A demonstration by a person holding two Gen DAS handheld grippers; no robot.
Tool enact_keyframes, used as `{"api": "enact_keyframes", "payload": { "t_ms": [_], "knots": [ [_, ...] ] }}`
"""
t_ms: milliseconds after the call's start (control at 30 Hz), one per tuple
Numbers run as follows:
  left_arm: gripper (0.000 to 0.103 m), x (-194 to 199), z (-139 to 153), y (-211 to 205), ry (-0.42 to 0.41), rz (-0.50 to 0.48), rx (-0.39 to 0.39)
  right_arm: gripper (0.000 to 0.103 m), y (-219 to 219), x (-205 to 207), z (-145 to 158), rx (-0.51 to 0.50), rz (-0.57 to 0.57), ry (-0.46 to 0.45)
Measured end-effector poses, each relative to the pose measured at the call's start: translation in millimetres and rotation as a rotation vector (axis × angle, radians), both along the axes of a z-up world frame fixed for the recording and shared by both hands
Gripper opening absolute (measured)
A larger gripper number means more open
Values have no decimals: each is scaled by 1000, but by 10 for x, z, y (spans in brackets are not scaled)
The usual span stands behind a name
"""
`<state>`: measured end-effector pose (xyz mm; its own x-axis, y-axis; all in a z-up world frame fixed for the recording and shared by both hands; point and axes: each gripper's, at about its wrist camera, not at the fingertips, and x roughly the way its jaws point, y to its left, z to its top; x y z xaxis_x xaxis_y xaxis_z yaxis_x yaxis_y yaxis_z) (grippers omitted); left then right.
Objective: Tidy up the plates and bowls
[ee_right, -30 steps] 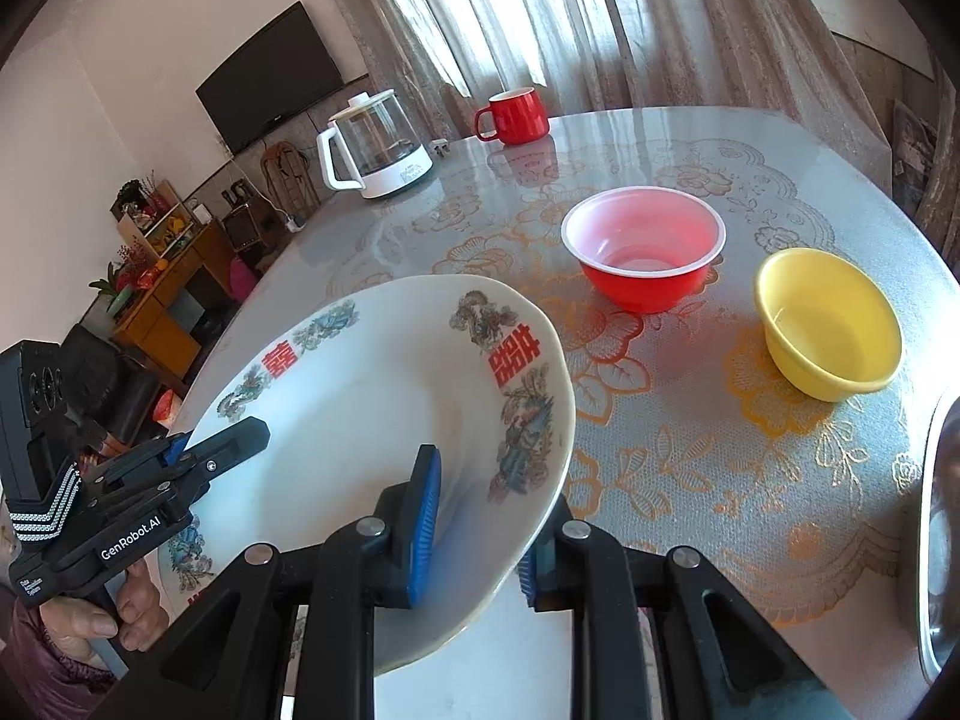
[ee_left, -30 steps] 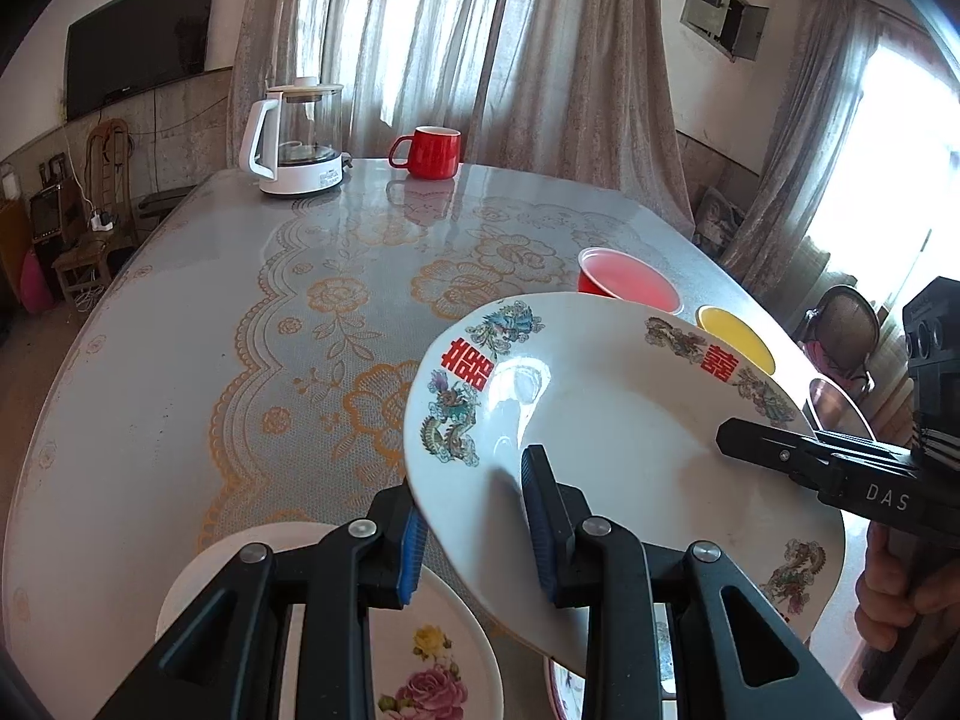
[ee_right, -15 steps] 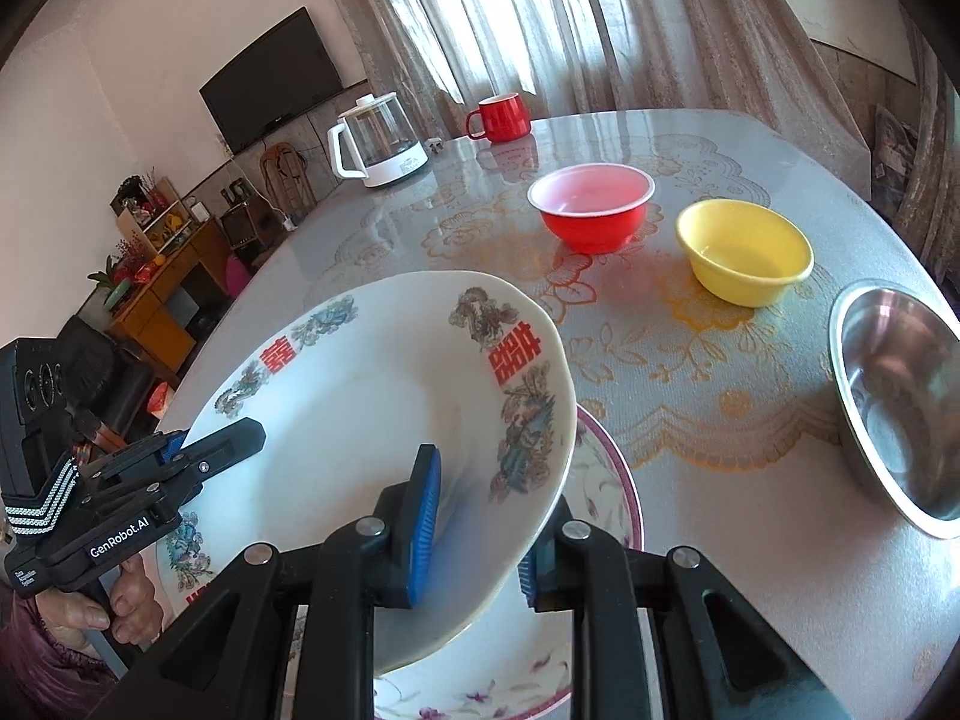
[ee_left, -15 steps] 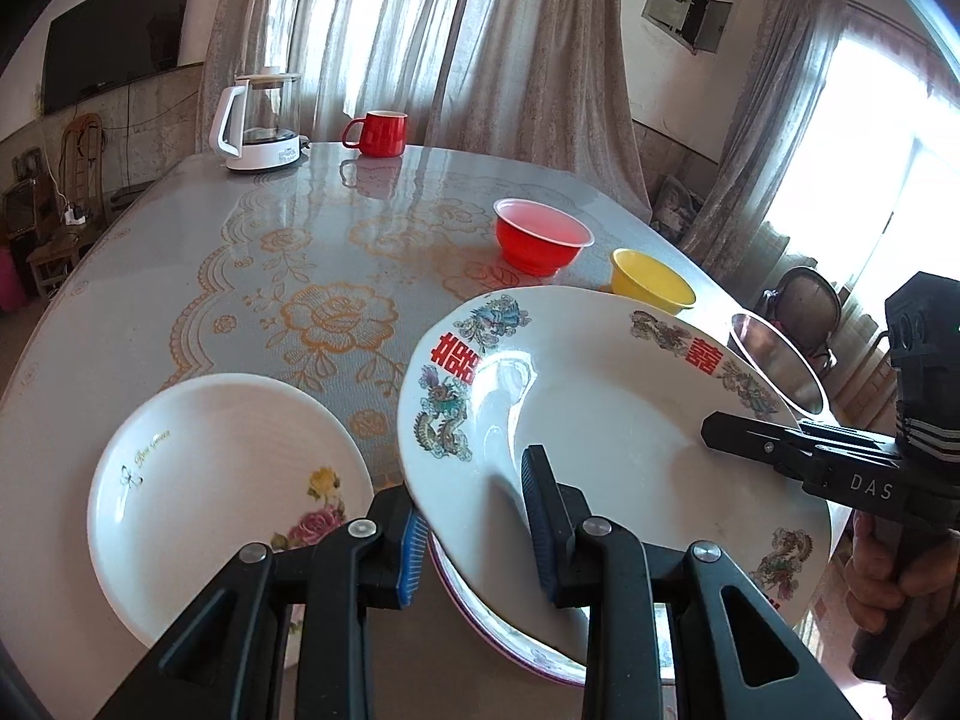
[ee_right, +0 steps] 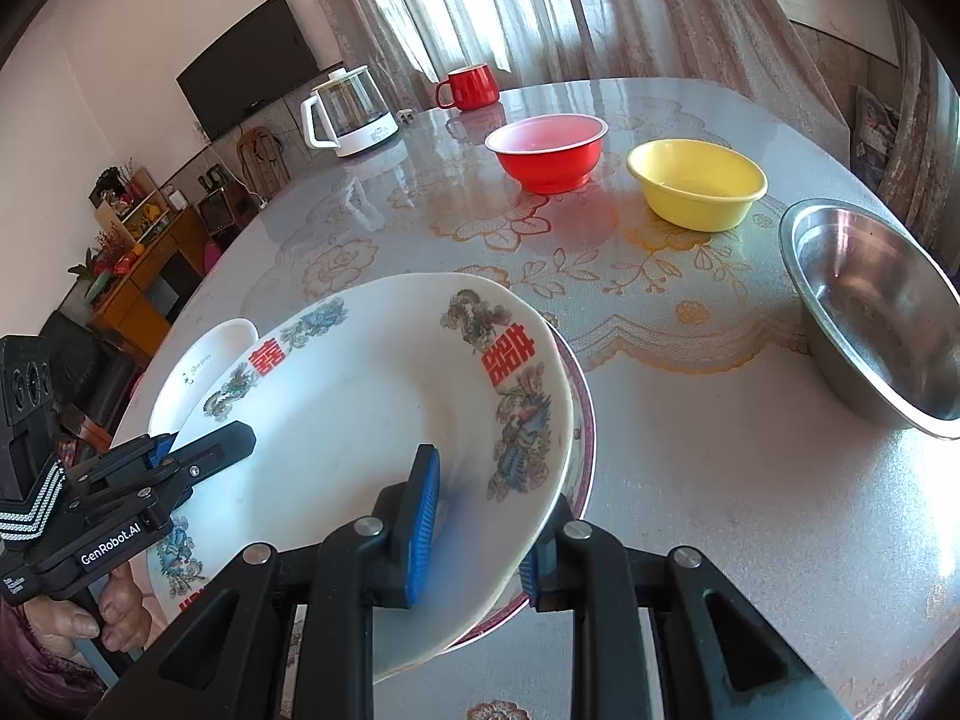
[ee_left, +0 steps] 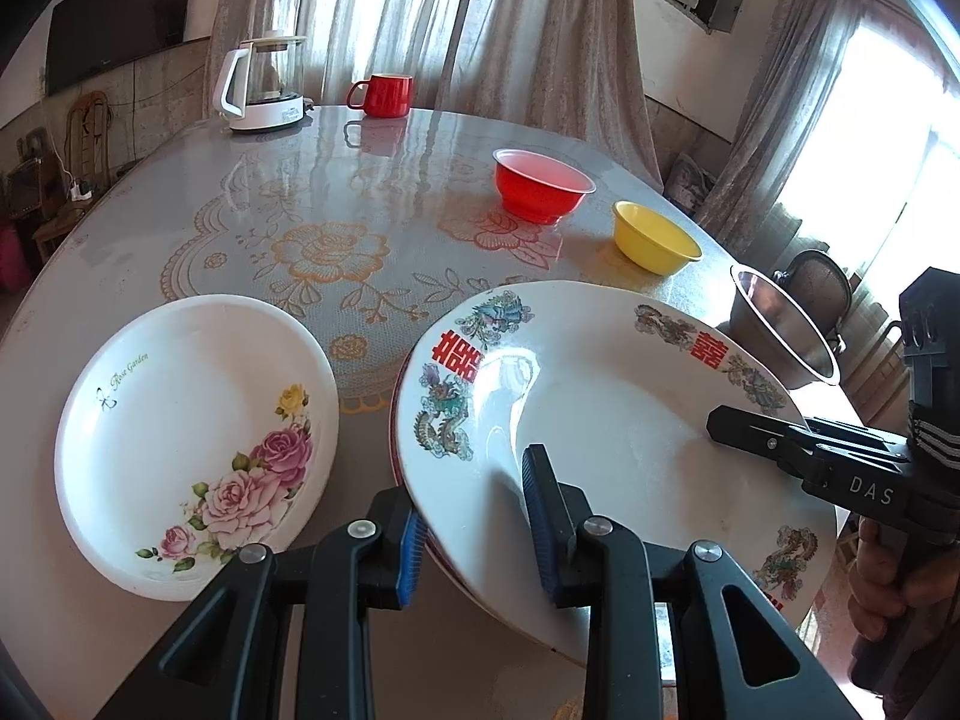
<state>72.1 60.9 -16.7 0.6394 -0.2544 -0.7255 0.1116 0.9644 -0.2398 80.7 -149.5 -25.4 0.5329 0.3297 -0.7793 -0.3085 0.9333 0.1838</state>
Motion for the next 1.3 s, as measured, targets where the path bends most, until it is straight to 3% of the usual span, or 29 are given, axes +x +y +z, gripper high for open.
{"api": "enact_keyframes", "payload": {
  "t_ms": [367,533,933,1100,1300],
  "knots": [
    [32,-1,-77,-40,15,7,-9,26,-16,-35,-84,-104,-19,-46],
    [32,-7,-63,1,19,12,-22,31,-1,-46,-92,-108,-2,-53],
    [32,-87,-23,4,23,-8,-16,31,-42,-153,-47,-94,-4,-62],
    [33,-154,-25,-94,20,-40,26,31,-77,-229,16,-136,-27,-100],
    [34,-181,-21,-82,27,-40,4,31,-162,-210,49,-135,-51,-106]
  ]
}}
